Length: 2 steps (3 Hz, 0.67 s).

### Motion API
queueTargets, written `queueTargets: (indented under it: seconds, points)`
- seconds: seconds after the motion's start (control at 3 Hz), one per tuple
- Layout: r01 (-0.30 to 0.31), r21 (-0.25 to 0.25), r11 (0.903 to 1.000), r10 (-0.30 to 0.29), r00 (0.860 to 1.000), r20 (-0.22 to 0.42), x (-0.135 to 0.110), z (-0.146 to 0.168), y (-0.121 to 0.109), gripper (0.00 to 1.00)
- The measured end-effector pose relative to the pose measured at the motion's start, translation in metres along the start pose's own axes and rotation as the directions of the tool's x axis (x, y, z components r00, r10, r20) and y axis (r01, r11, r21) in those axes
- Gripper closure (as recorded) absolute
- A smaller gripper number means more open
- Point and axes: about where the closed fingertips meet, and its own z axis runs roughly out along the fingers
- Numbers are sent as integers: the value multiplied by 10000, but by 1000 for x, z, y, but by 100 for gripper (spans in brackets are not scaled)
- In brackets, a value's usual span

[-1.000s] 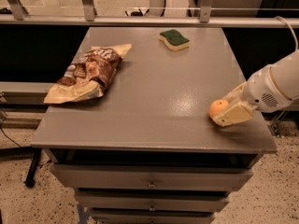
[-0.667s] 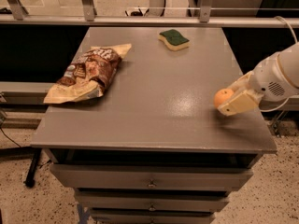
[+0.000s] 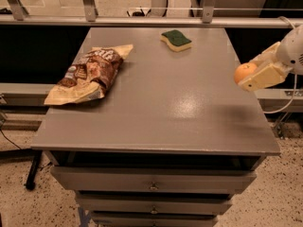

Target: Move orange near sponge

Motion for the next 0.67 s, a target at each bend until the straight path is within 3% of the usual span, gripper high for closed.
queueTargets:
  seconds: [0.67]
  points:
    - [96, 73, 9999, -97, 9998, 166, -7, 8, -8, 100]
